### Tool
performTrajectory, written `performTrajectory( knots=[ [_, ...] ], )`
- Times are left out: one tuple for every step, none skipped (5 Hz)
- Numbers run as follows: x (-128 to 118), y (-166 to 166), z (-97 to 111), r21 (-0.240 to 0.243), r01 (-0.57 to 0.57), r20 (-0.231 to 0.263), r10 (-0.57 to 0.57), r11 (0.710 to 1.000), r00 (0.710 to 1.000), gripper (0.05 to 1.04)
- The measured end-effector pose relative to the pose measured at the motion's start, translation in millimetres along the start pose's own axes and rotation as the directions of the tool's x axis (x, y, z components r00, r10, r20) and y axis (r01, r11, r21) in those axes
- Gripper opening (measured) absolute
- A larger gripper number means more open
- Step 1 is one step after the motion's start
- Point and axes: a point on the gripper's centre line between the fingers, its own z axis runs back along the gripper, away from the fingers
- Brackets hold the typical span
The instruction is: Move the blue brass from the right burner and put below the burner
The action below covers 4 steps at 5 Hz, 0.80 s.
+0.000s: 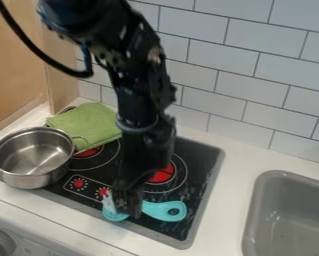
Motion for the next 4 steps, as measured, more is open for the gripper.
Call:
performTrajectory(
  knots=[
    [-1, 0, 20, 0.035, -0.011, 0.042, 0.010, 0.999, 0.999, 1.000],
    [-5, -1, 40, 0.081, -0.041, 0.071, 0.035, 0.996, 0.997, 1.000],
    [-10, 6, 56, 0.163, -0.196, 0.083, 0.184, 0.967, 0.979, 1.000],
    [-10, 6, 56, 0.165, -0.209, 0.087, 0.197, 0.964, 0.977, 1.000]
  ],
)
